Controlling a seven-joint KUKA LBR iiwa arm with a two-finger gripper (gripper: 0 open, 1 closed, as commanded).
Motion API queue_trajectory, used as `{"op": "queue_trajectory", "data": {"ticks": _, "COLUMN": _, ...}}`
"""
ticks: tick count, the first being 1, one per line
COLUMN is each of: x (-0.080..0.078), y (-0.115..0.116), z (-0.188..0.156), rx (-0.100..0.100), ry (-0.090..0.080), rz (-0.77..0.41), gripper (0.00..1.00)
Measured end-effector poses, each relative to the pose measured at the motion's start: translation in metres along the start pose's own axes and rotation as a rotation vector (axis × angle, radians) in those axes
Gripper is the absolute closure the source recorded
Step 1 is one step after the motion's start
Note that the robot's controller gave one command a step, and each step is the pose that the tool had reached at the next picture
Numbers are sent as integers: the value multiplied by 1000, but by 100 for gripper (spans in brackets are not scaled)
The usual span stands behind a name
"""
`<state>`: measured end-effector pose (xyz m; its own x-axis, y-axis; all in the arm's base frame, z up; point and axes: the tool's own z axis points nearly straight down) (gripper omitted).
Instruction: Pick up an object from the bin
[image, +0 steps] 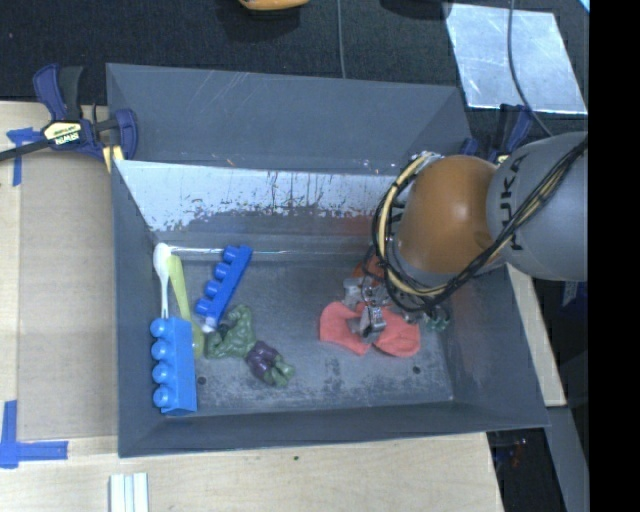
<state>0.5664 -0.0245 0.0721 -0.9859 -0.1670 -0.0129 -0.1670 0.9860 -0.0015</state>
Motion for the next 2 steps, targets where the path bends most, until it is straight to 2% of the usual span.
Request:
{"op": "queue_trajectory", "data": {"ticks": 1, "x": 15, "y": 5, "z": -63, "rx": -1, "ry": 8, "rz": -7, "gripper": 100}}
{"op": "queue_trajectory", "data": {"ticks": 2, "x": 1, "y": 13, "z": -139, "rx": -2, "ry": 6, "rz": -180, "gripper": 100}}
